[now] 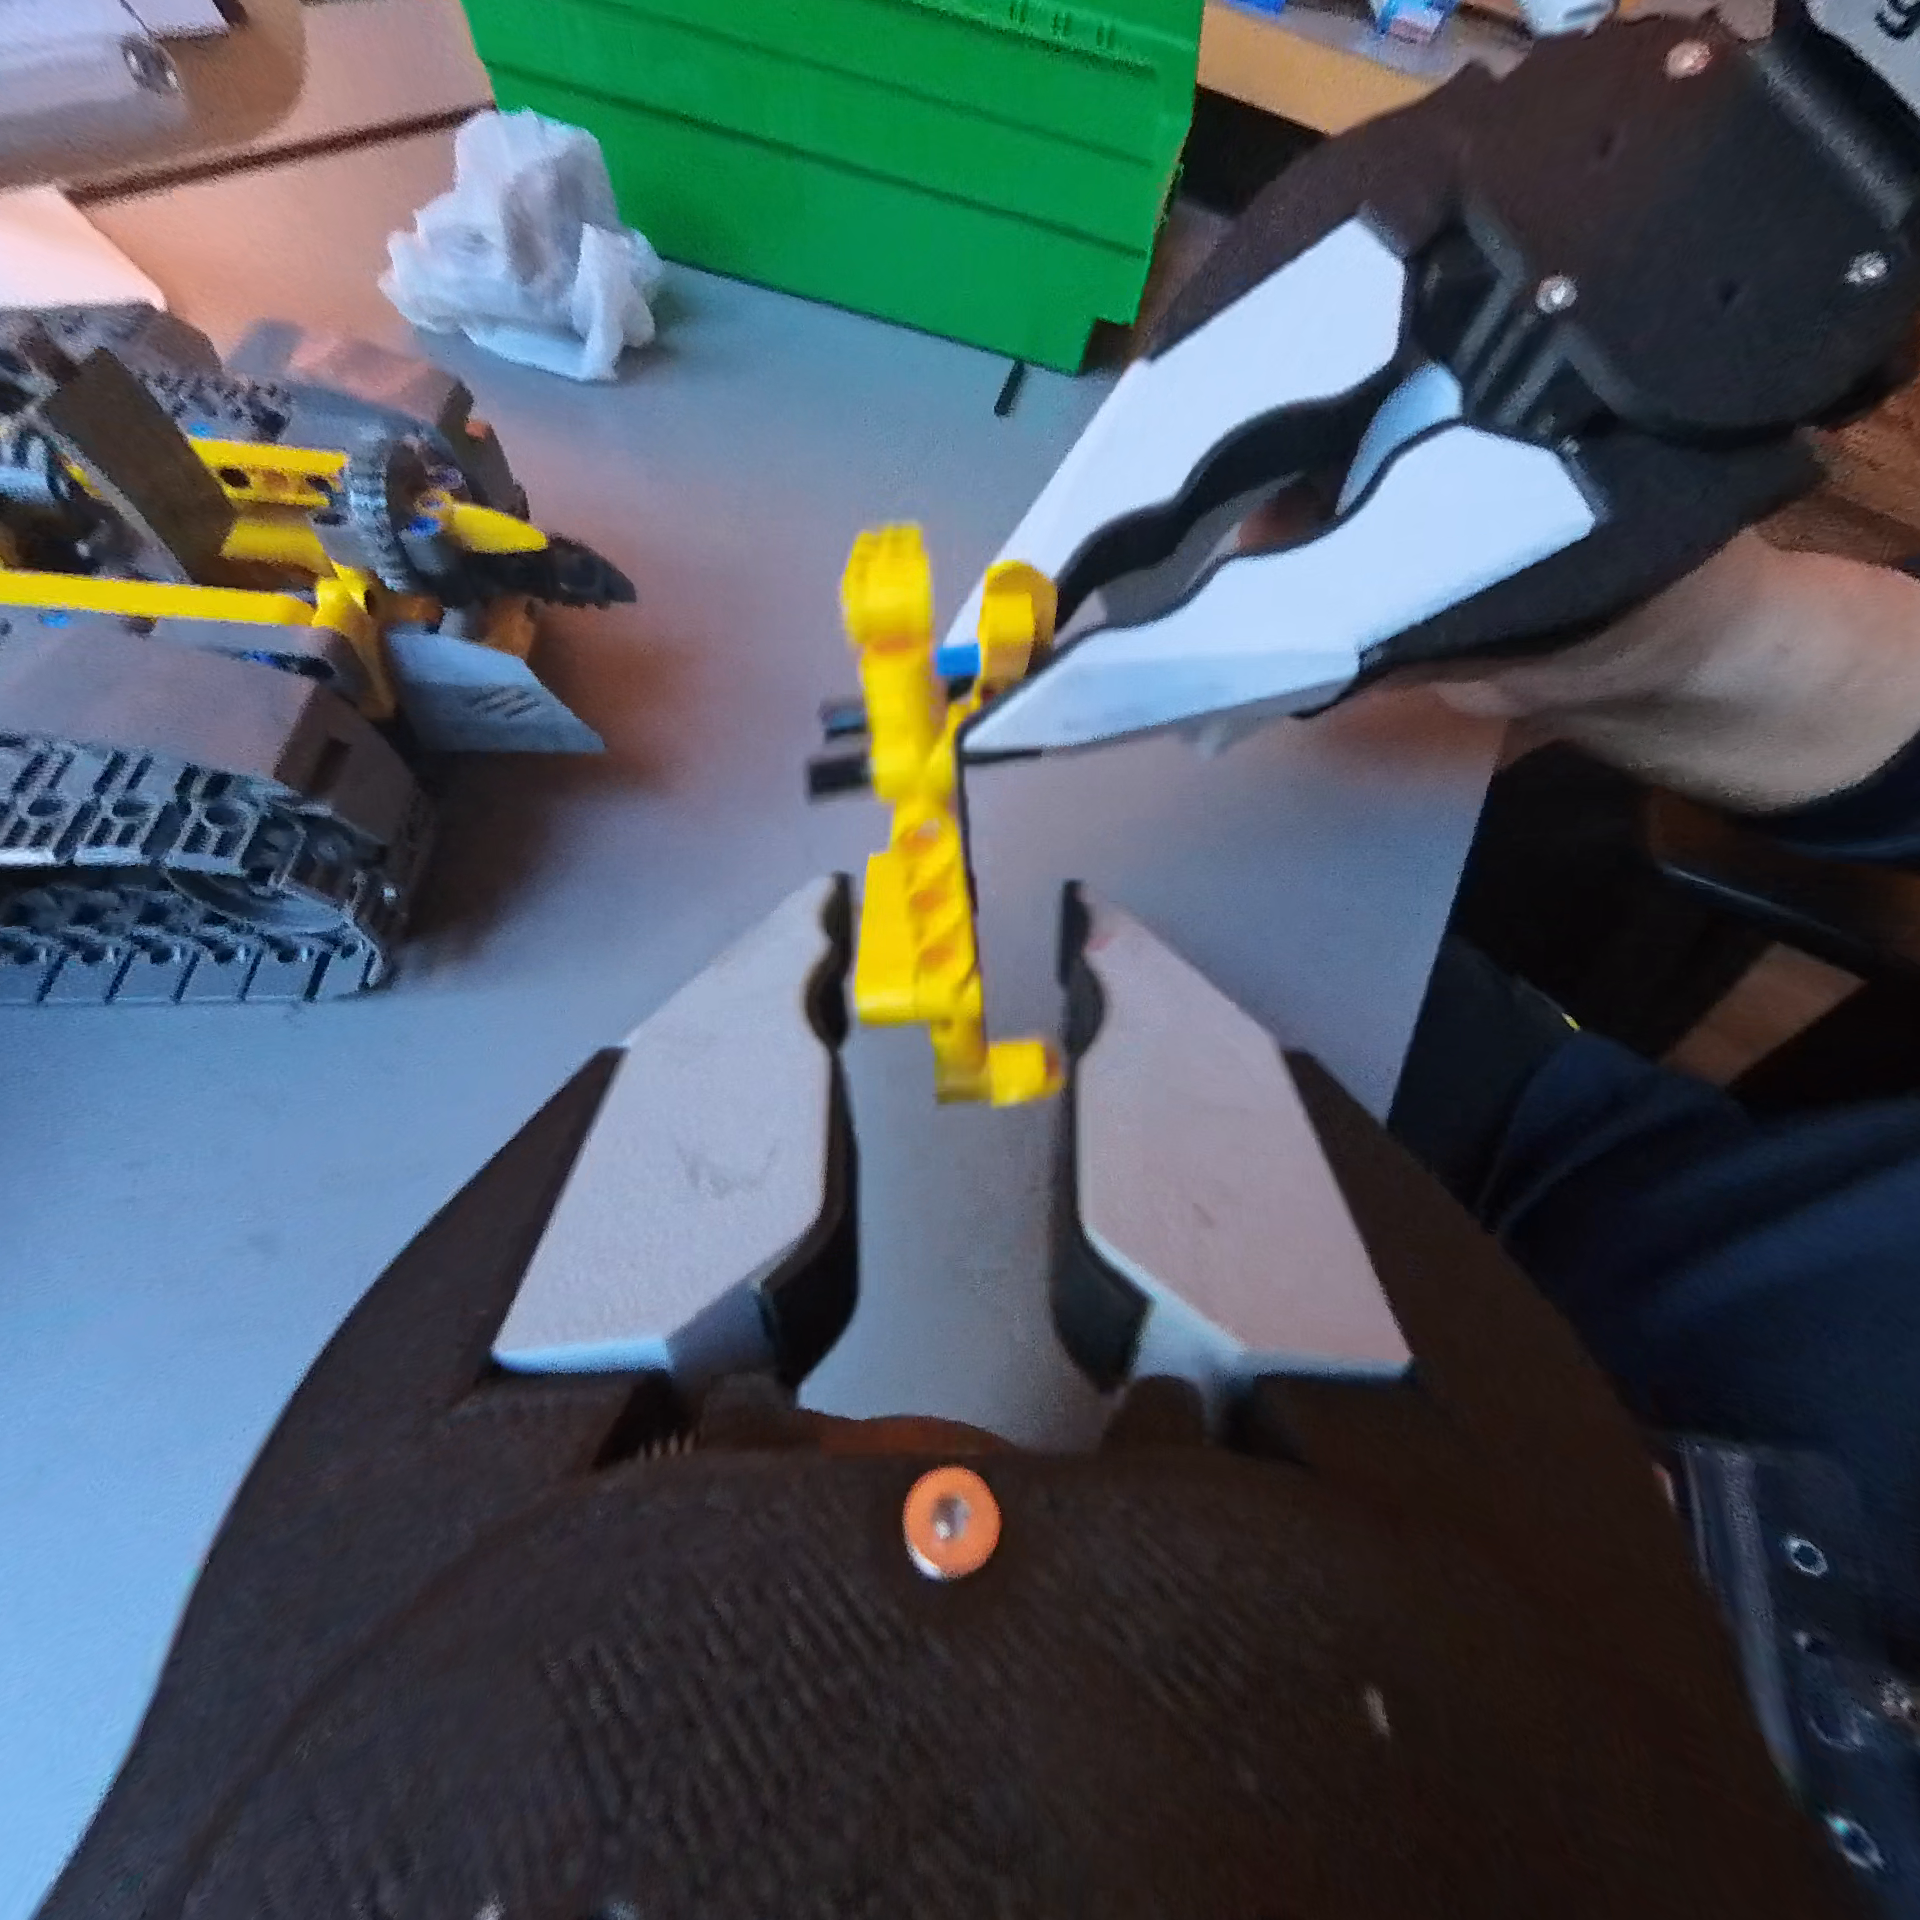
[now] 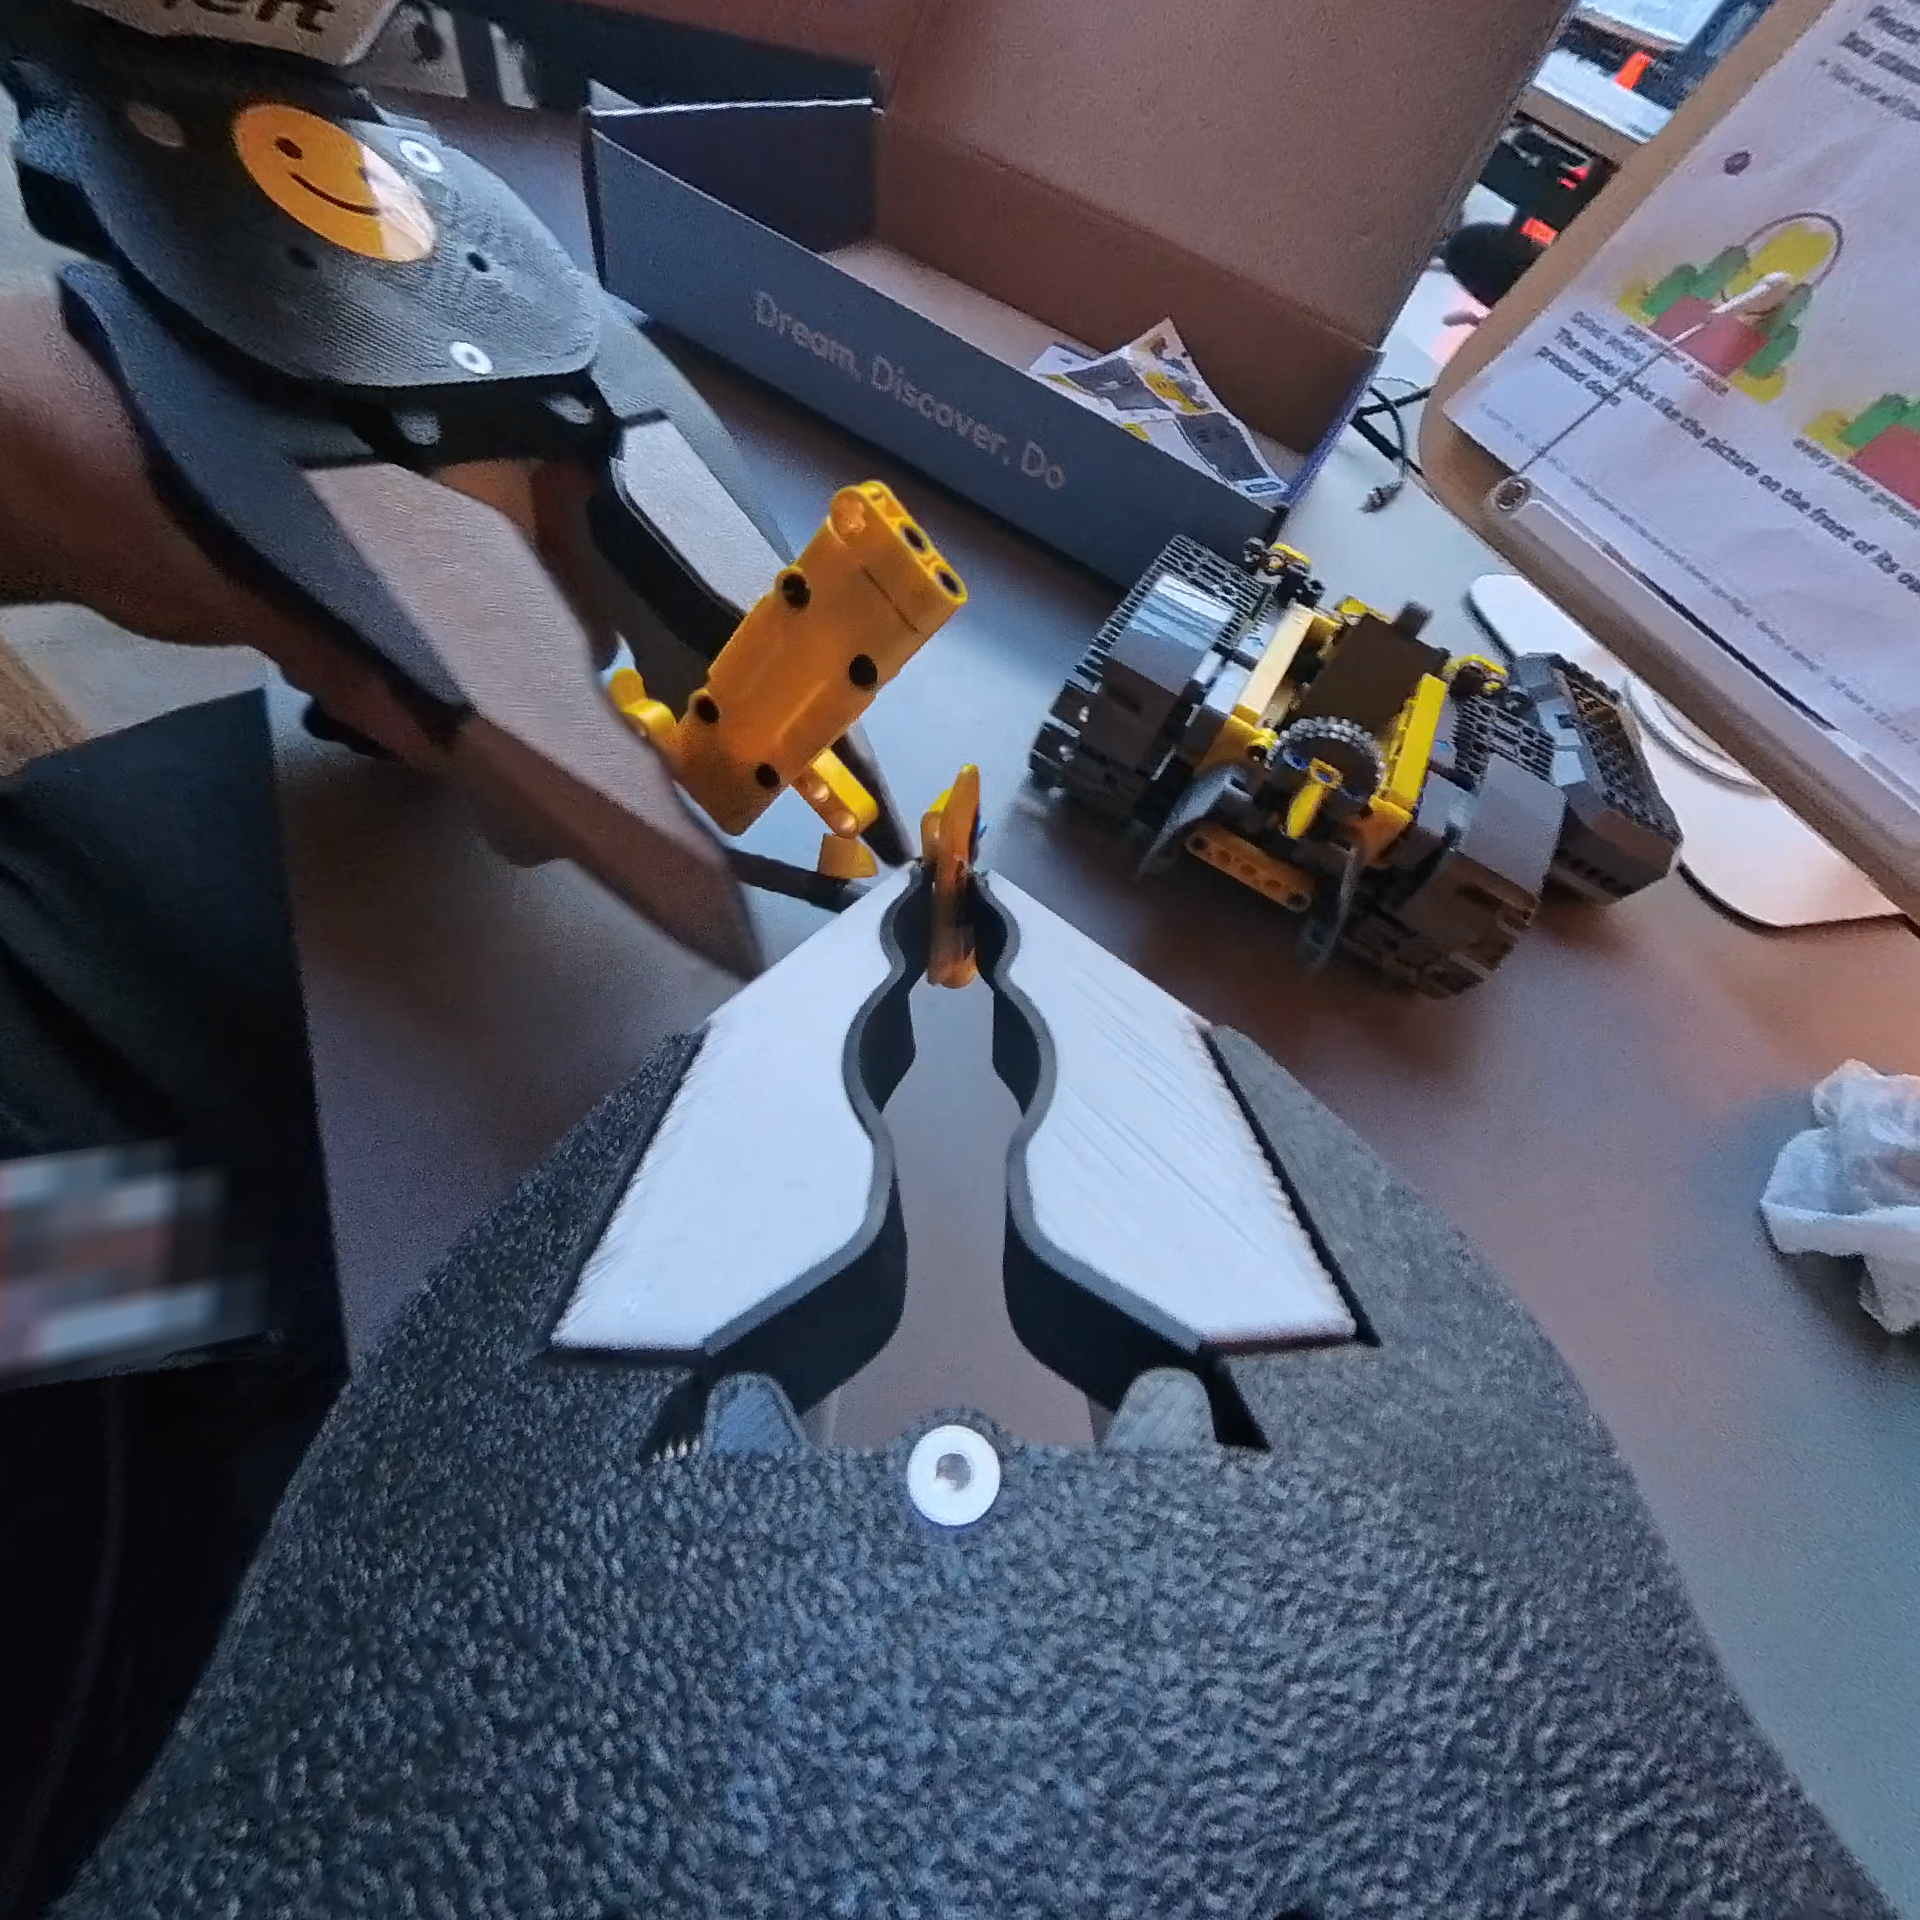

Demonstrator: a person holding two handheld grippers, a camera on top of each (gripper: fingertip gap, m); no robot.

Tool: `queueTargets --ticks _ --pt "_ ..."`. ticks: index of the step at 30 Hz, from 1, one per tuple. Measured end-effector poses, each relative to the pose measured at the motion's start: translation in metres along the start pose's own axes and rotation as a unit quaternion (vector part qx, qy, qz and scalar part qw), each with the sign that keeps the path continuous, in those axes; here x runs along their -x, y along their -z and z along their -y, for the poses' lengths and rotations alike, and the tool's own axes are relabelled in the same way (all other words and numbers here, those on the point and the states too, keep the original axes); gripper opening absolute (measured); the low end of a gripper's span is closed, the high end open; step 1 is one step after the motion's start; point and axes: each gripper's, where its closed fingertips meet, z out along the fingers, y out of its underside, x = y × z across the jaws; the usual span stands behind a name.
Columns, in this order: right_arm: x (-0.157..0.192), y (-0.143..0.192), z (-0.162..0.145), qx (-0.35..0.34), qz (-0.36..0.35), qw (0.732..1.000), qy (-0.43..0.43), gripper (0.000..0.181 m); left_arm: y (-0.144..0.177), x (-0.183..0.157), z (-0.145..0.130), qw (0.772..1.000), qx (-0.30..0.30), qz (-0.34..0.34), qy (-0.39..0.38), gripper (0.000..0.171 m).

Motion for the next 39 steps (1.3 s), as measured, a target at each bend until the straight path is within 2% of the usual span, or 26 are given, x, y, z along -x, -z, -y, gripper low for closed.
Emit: queueTargets --ticks 5,8,10,11,12,13,14,15,16,17,19,20,22,24,25,27,30,33,35,37,39 --pt "0.003 0.003 0.002 -0.015 0.023 0.999 -0.039 0.005 -0.002 -0.001 0.007 1.000 -0.025 0.004 -0.012 0.029" --pt "0.001 0.002 -0.005 -0.004 0.025 0.999 -0.035 0.006 -0.006 0.004 0.000 0.998 -0.002 0.032 -0.053 0.025" --pt "-0.011 0.001 -0.010 0.014 -0.027 0.999 0.010 0.004 -0.008 0.003 -0.001 0.995 0.006 0.063 -0.083 0.023" --pt "-0.019 0.000 -0.011 0.022 -0.056 0.998 0.020 0.002 -0.007 0.004 0.004 0.992 -0.008 0.083 -0.095 0.019" --pt "-0.025 -0.002 -0.013 0.024 -0.077 0.997 0.019 0.002 -0.004 0.001 0.013 0.991 -0.032 0.081 -0.101 0.014" --pt "-0.030 -0.003 -0.013 0.019 -0.090 0.996 0.007 0.002 -0.003 0.001 0.013 0.992 -0.025 0.082 -0.097 0.015" --pt "-0.044 -0.002 -0.015 0.026 -0.131 0.991 0.003 0.002 -0.003 0.002 0.010 0.989 -0.010 0.090 -0.114 0.014" --pt "-0.072 0.007 -0.023 0.046 -0.203 0.978 0.025 0.002 -0.003 0.003 0.003 0.988 0.006 0.095 -0.122 0.014" --pt "-0.095 0.018 -0.029 0.054 -0.240 0.969 0.019 0.002 -0.002 0.001 -0.003 0.988 0.008 0.094 -0.121 0.014" --pt "-0.107 0.027 -0.031 0.041 -0.227 0.973 -0.025 0.002 -0.001 0.000 -0.008 0.988 0.013 0.096 -0.124 0.014" --pt "-0.111 0.039 -0.019 -0.011 -0.159 0.982 -0.099 0.002 0.007 0.003 -0.003 0.980 0.002 0.118 -0.160 0.014" --pt "-0.111 0.043 -0.013 -0.027 -0.142 0.983 -0.116 0.002 0.008 0.009 -0.003 0.975 0.012 0.133 -0.177 0.014" --pt "-0.104 0.044 -0.004 -0.049 -0.117 0.983 -0.133 0.003 0.007 0.029 -0.011 0.957 0.069 0.177 -0.218 0.015" --pt "-0.096 0.040 -0.003 -0.050 -0.100 0.984 -0.139 0.003 0.009 0.054 -0.012 0.914 0.110 0.249 -0.299 0.016" --pt "-0.092 0.038 -0.004 -0.051 -0.097 0.985 -0.137 0.003 0.008 0.063 -0.020 0.896 0.151 0.264 -0.323 0.019" --pt "-0.083 0.035 -0.003 -0.058 -0.077 0.986 -0.133 0.003 0.005 0.072 -0.033 0.882 0.193 0.279 -0.326 0.033" --pt "-0.073 0.032 -0.005 -0.060 -0.062 0.989 -0.124 0.004 0.000 0.063 -0.032 0.891 0.177 0.264 -0.325 0.032" --pt "-0.068 0.032 -0.006 -0.069 -0.041 0.986 -0.145 0.004 0.001 0.049 -0.026 0.910 0.157 0.229 -0.309 0.065" --pt "-0.065 0.034 -0.002 -0.085 -0.016 0.981 -0.175 0.004 0.003 0.035 -0.027 0.932 0.158 0.174 -0.275 0.092" --pt "-0.065 0.037 0.002 -0.097 0.006 0.974 -0.206 0.004 0.007 0.022 -0.023 0.954 0.140 0.125 -0.232 0.101" --pt "-0.064 0.041 0.009 -0.116 0.030 0.964 -0.238 0.004 0.013 0.019 -0.013 0.970 0.109 0.100 -0.192 0.101"
